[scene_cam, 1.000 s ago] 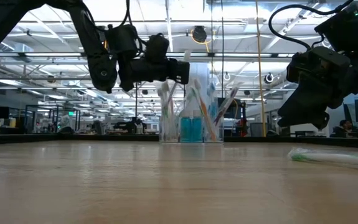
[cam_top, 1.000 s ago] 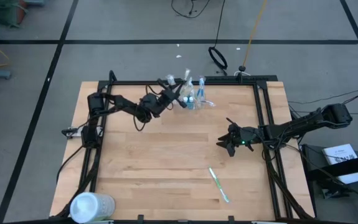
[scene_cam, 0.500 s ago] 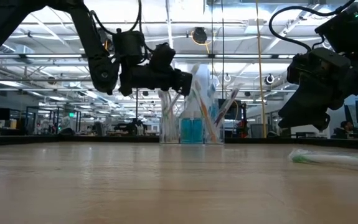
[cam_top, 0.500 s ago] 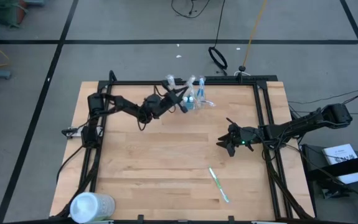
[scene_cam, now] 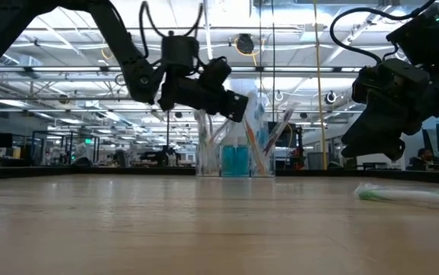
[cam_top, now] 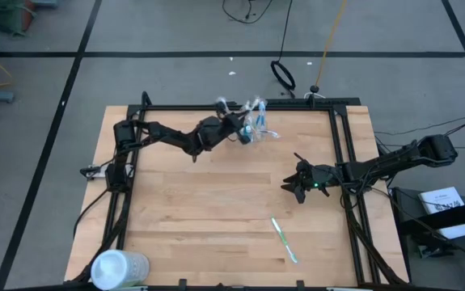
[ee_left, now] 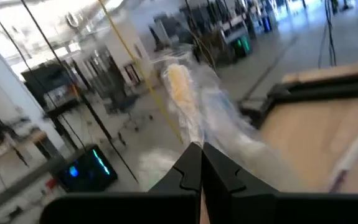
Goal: Pick & Place toothbrushing station
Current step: Put the orange toothbrush into the transparent organizer
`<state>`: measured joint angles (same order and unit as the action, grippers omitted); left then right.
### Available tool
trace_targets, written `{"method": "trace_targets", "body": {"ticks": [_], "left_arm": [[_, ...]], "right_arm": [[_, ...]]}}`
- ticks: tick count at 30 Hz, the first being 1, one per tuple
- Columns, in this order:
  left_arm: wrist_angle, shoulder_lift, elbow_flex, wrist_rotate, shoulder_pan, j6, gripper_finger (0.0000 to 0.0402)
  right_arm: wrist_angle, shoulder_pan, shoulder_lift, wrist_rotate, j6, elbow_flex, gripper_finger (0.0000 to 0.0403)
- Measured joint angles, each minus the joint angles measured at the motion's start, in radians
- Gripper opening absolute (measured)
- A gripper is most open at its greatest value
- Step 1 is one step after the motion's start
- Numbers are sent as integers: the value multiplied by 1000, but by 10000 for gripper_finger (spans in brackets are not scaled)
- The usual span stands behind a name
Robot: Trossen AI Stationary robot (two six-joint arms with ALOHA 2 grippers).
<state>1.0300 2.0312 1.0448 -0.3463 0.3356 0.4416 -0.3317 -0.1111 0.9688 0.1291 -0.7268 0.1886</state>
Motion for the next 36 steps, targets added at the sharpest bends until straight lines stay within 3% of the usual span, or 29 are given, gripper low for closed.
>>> {"method": "trace_targets", "body": {"ticks": [5,11,17,23,33,36], "left_arm": [[-100,0,1,-160,-2,-77,0],[-85,0,-18,-226,-52,20,0],[-79,-9,-18,-420,-113,23,3],[-171,-12,-18,-575,-165,-115,4],[-441,-22,-18,-571,-165,-448,5],[-446,-22,-18,-565,-156,-447,5]], "right_arm": [[0,0,0,0,5,0,160],[0,0,0,-2,9,0,160],[0,0,0,-3,7,0,160],[0,0,0,-3,7,0,160],[0,0,0,-3,7,0,160],[0,0,0,-3,8,0,160]]}}
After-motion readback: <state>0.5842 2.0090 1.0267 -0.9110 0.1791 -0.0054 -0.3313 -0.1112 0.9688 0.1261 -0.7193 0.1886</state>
